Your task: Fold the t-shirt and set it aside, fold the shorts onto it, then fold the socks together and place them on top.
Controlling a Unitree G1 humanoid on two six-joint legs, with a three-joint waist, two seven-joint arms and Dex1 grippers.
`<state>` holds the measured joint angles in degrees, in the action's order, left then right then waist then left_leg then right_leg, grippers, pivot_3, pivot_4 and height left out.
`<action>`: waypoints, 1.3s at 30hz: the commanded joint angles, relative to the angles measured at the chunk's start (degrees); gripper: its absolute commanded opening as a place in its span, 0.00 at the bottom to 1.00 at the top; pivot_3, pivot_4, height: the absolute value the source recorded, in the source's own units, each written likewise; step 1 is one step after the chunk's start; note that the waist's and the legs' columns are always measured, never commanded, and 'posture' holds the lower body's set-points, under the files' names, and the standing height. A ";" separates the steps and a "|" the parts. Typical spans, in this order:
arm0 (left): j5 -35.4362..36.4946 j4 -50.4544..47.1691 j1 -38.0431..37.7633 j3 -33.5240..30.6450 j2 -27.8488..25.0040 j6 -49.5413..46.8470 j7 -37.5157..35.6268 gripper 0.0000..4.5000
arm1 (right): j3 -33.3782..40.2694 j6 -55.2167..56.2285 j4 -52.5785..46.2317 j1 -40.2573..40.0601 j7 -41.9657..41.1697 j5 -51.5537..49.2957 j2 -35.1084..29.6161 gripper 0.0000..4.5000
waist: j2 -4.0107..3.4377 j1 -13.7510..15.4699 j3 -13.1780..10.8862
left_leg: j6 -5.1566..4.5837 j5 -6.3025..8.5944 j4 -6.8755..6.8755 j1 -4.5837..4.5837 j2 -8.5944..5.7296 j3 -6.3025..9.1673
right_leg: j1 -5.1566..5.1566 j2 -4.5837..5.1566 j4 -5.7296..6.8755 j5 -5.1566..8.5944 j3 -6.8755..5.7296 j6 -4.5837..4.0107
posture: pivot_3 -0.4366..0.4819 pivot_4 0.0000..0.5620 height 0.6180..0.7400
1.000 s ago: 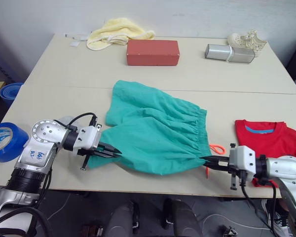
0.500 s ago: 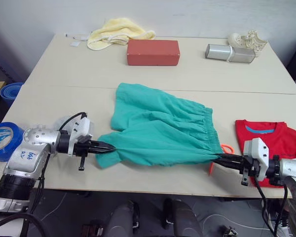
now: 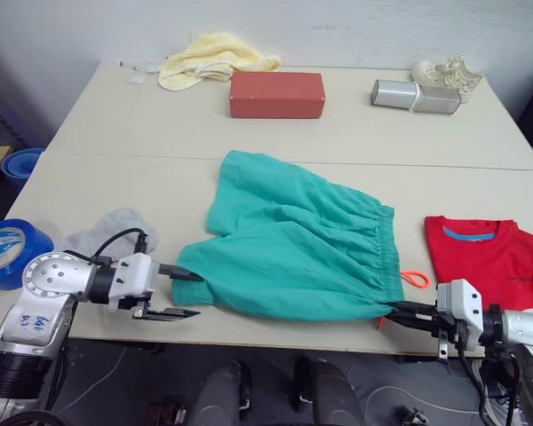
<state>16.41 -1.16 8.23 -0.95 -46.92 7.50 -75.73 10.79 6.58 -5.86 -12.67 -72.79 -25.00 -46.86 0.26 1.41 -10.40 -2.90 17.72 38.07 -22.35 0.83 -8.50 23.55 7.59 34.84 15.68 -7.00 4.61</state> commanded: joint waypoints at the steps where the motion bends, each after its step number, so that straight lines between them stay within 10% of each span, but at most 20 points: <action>1: -4.49 3.13 2.11 0.72 1.35 4.52 4.17 0.66 | 1.88 1.96 0.55 -0.38 -0.63 -0.42 -0.08 0.00 | 0.01 -0.07 -0.01 | 0.00 0.00 0.00 -0.01 0.00 0.00 | 0.02 0.00 0.00 0.00 0.00 0.00 | 0.48 0.27 1.00; 6: -6.01 6.68 4.01 3.79 -0.21 4.65 1.28 0.52 | 1.61 3.08 1.04 -0.52 -1.01 -0.41 0.28 0.00 | 0.00 -0.10 0.00 | 0.00 0.00 -0.02 -0.01 0.00 -0.01 | 0.03 -0.01 0.01 0.00 -0.01 0.00 | 0.48 0.27 1.00; 14: 2.94 2.34 3.51 6.21 -3.75 -6.29 -10.29 0.00 | 1.62 4.67 0.50 -1.53 -1.97 -1.24 1.15 0.00 | 0.00 -0.28 0.00 | 0.02 0.01 -0.02 -0.01 0.00 -0.02 | 0.03 -0.02 0.02 0.00 -0.01 0.00 | 0.48 0.27 1.00; 24: 24.78 -12.58 3.92 0.95 -14.12 -37.14 -10.78 0.00 | 5.75 0.80 0.86 -6.67 -6.52 -6.87 -1.30 0.00 | -0.13 0.05 -0.09 | 0.00 0.00 0.01 0.02 0.02 0.02 | -0.05 -0.01 0.01 0.02 0.01 -0.03 | 0.48 0.27 1.00; 30: 21.20 0.83 21.53 2.43 -7.49 -40.47 -5.59 0.00 | 10.79 -10.80 0.49 -4.63 -6.04 -13.68 -5.02 0.00 | -0.18 -0.16 -0.08 | -0.03 -0.06 0.04 0.03 0.01 0.06 | -0.10 -0.03 0.04 0.00 0.00 0.01 | 0.48 0.27 1.00; 39: 5.61 37.61 48.18 4.29 10.74 -24.70 7.15 0.00 | 7.34 -22.91 11.41 20.22 4.80 -11.62 -4.64 0.00 | 0.01 -0.12 -0.16 | -0.39 -0.36 0.17 -0.10 -0.08 -0.03 | 0.05 -0.08 0.21 -0.06 -0.06 0.08 | 0.48 0.27 1.00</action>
<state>24.09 32.53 54.97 4.93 -36.24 -20.19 -70.19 18.21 -14.81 4.28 6.93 -69.50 -37.14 -51.96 0.27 1.28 -10.56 -3.24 17.38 38.20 -22.45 0.79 -8.52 23.60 7.48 35.02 15.64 -7.09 4.66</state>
